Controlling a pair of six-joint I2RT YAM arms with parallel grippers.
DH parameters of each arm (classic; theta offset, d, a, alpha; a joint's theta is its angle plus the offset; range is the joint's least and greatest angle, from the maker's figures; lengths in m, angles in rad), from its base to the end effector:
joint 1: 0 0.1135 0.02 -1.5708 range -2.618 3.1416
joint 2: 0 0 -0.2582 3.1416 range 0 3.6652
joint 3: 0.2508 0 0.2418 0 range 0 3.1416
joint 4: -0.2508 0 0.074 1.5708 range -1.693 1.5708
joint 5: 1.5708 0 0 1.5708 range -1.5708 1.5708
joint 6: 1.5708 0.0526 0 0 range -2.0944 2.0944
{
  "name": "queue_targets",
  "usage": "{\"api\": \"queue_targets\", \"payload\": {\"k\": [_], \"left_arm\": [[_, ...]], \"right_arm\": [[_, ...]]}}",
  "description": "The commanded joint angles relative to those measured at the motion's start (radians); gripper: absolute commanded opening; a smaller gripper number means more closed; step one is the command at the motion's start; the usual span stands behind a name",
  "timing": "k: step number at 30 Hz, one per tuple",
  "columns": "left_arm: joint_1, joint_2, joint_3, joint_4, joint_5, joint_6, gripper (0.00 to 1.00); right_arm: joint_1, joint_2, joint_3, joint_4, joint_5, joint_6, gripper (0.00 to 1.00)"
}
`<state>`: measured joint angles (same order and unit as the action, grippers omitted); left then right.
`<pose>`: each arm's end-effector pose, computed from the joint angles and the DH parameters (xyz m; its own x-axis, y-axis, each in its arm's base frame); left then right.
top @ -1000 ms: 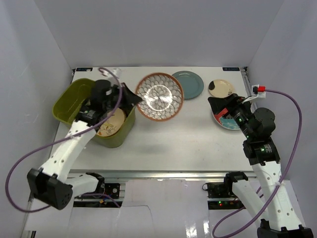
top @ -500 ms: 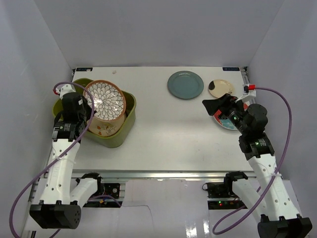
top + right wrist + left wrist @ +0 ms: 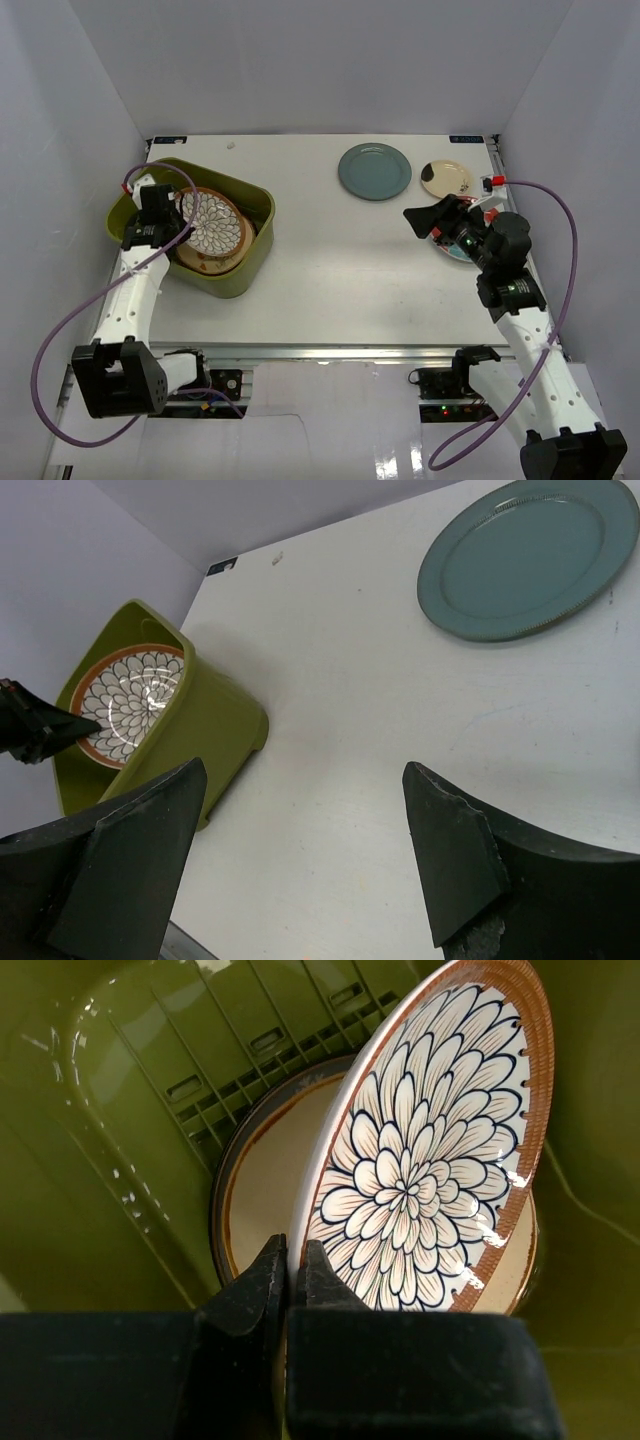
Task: Place the plates into the plastic bin on the countertop
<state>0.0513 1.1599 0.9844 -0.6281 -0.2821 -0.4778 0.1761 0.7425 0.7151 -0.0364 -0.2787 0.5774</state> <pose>0.2433 0.0272 0.2788 -0.5270 -0.4693 -0.7085 -0.5457 0.8260 -0.1412 0.1844 0.0475 0.3337 -0.2921 0.4811 -0.8266 -0.3333 0.7589 0.5594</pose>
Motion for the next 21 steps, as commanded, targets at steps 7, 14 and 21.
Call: {"api": "queue_targets", "payload": {"k": [7, 14, 21], "left_arm": [[0.025, 0.078, 0.011, 0.209, 0.034, -0.039, 0.0], [0.025, 0.152, 0.004, 0.205, 0.035, -0.035, 0.75], [0.024, 0.155, -0.006, 0.206, 0.015, -0.028, 0.96]], "right_arm": [[-0.003, 0.038, -0.065, 0.104, -0.04, 0.03, 0.85], [0.005, 0.15, -0.124, 0.21, -0.071, 0.099, 0.86], [0.04, 0.274, -0.161, 0.326, 0.033, 0.159, 0.86]]}}
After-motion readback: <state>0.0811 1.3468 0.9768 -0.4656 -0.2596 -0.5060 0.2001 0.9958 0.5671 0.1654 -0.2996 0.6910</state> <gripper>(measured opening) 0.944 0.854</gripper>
